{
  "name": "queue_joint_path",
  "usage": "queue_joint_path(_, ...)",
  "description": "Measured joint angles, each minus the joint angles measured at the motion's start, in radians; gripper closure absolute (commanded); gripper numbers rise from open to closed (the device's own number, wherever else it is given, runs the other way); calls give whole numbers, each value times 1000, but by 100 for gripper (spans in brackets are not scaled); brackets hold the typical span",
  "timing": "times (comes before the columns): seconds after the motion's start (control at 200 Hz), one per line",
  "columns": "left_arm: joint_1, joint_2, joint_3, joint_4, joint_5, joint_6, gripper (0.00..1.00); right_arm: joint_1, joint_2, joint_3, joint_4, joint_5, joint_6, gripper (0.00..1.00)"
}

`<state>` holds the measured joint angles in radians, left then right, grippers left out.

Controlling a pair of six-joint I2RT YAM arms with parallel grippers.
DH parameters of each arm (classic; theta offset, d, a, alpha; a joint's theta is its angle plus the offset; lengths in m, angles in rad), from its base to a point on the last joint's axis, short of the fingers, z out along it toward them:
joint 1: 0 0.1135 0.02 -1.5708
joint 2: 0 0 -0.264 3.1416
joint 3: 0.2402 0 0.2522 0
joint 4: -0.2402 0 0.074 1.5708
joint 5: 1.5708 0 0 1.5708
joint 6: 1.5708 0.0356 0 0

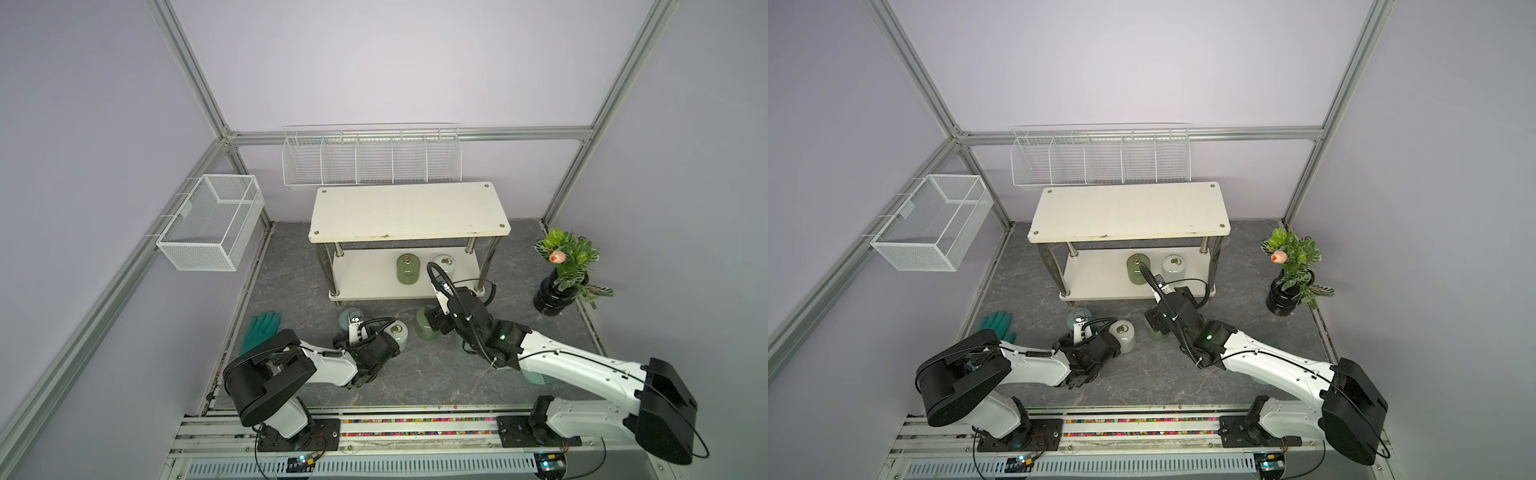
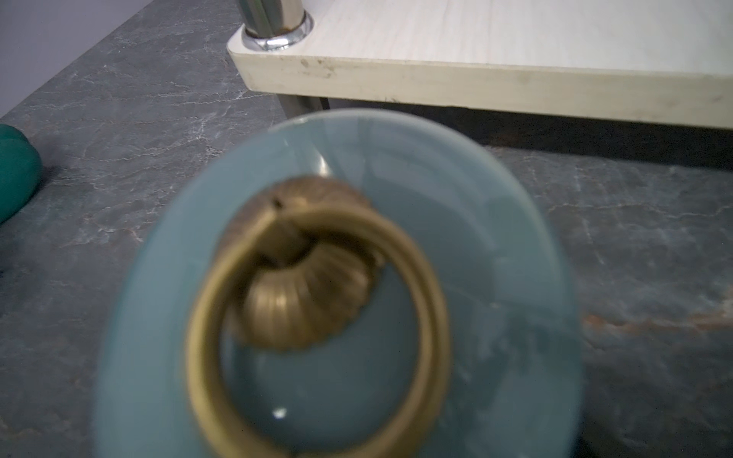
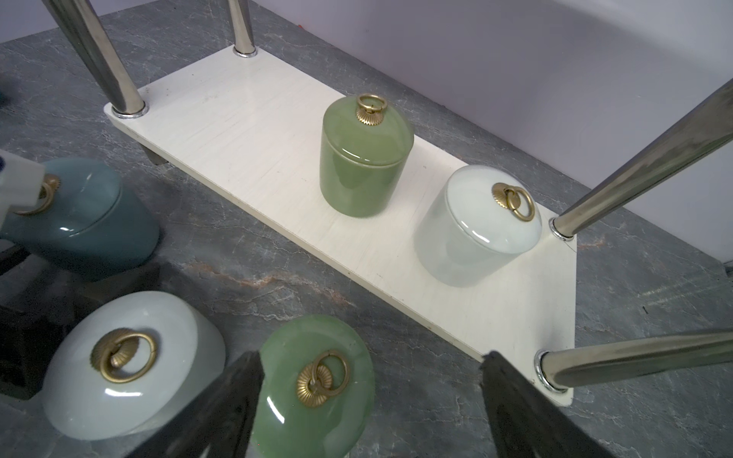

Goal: Remove the tea canisters from the shelf
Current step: Place the tea canister at the center of the board.

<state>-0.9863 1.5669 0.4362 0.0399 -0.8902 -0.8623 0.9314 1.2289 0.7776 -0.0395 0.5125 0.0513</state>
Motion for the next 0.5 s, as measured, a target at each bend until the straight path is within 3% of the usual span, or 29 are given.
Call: queue_joint_path(0.5, -42, -151, -5, -224, 24, -33, 0, 0, -7, -6, 3, 0, 0, 11)
